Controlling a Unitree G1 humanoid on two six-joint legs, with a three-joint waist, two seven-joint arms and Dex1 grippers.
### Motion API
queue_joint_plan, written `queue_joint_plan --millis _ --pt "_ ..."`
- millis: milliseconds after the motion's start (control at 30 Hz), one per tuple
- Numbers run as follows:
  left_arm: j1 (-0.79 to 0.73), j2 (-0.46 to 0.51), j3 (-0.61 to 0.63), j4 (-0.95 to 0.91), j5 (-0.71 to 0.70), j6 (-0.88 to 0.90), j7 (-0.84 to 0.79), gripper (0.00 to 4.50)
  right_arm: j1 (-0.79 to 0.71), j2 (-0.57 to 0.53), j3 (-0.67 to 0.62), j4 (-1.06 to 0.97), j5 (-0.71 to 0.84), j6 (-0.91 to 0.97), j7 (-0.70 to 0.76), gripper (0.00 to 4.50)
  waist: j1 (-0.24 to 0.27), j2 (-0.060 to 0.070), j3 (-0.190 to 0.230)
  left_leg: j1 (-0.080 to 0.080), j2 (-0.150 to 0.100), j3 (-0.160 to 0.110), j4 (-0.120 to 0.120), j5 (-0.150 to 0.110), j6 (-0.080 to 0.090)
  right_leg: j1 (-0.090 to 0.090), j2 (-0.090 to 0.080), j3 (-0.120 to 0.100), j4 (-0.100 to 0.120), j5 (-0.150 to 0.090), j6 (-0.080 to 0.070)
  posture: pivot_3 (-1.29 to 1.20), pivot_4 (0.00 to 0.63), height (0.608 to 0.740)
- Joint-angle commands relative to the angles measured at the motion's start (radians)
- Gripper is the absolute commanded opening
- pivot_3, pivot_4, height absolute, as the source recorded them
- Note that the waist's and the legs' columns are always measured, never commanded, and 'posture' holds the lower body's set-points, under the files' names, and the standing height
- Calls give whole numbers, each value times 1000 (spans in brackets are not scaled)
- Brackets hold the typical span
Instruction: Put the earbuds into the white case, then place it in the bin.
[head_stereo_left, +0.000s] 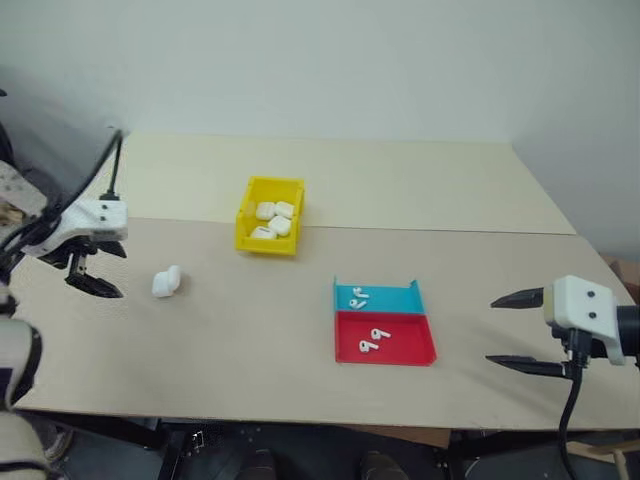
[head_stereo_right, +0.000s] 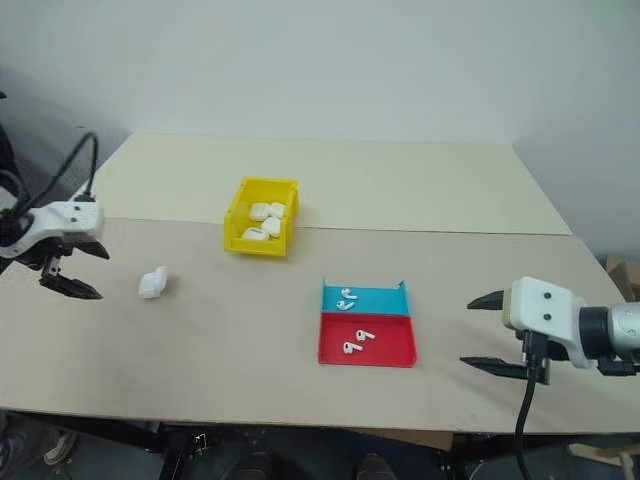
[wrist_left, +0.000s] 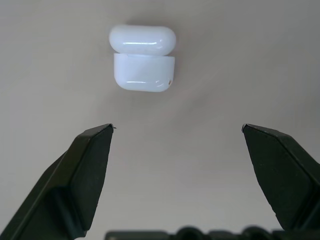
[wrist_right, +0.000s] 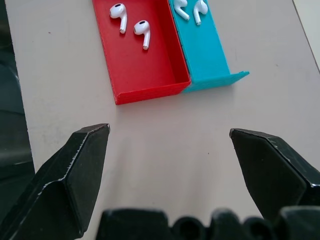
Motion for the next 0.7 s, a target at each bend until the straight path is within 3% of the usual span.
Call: queue_joint_plan --millis 33,400,700 --pt "-63 -35 0 86 88 -21 50 4500 7 -20 -35 -9 1 11 9 4456 -2 -1 0 0 0 0 0 0 0 0 0 0 0 0 0 0 150 740" --pt "-61 -166 44 139 182 -27 172 4500 7 -11 -35 -39 -5 54 -35 4456 -8 -2 1 0 0 -1 2 0 0 0 0 0 3 0 1 0 150 740" --pt "-33 -204 47 151 236 -5 203 4500 36 1 -32 -69 -37 81 -93 4456 -9 -2 1 0 0 -1 3 0 0 0 0 0 4 0 1 0 150 740"
